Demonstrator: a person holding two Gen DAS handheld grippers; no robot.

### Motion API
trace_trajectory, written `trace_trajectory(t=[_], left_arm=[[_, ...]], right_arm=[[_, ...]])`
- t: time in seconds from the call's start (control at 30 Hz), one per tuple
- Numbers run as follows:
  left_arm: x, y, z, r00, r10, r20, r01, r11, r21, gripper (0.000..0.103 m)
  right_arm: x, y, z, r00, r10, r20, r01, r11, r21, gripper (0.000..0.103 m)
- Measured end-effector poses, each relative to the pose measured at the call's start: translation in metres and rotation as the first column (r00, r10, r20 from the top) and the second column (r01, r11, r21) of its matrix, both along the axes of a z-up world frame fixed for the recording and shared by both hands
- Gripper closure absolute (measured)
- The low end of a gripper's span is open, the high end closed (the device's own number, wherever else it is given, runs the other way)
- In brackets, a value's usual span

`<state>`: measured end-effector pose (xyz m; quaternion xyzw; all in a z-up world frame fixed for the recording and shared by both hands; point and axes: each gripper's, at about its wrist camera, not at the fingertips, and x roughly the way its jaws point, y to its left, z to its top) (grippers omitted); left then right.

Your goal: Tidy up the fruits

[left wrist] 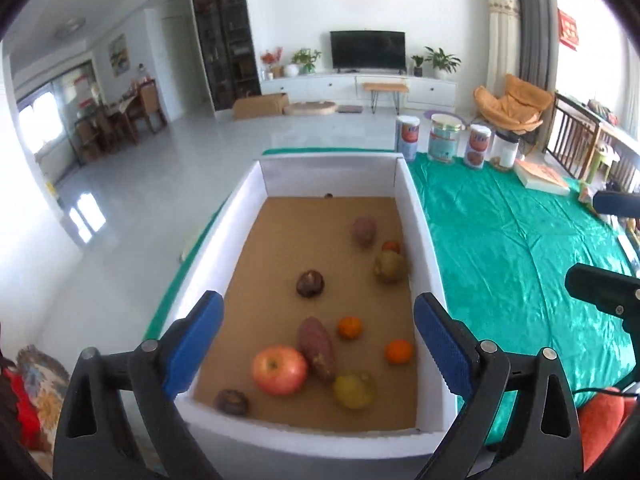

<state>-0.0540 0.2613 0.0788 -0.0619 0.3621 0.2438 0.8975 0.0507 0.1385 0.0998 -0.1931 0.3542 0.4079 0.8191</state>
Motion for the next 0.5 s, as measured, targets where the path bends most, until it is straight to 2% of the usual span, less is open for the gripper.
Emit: trace_trajectory(t=[0.1,0.2,0.37,0.43,0.5], left_arm=[[-0.008,-0.001,-0.013,0.998,0.057,-0.012,-0.057,0.998,-0.007,0.006],[-0.011,0.001,-0.023,0.994,0.101,-0.048,-0.101,0.995,-0.003,0.006],[-0.017,-0.001,-0.031,0.988,0.132,-0.08,-0.123,0.987,0.108,0.006],[-0.018,0.007,-0.034,0.984,0.152,-0.092,-0.142,0.985,0.101,0.006],[-0.019,0.016,-0.037,0.982,0.156,-0.103,-0.15,0.987,0.065,0.006]], right_arm=[[-0.013,0.007,-0.012,0.995,-0.027,-0.1,0.029,0.999,0.022,0.001],[-0.027,0.015,-0.037,0.988,-0.074,-0.138,0.073,0.997,-0.009,0.001],[-0.032,0.034,-0.063,0.971,-0.112,-0.21,0.105,0.993,-0.045,0.001],[-0.029,0.041,-0.069,0.966,-0.142,-0.218,0.132,0.989,-0.063,0.001],[-0.028,0.045,-0.072,0.957,-0.164,-0.238,0.15,0.986,-0.076,0.001]])
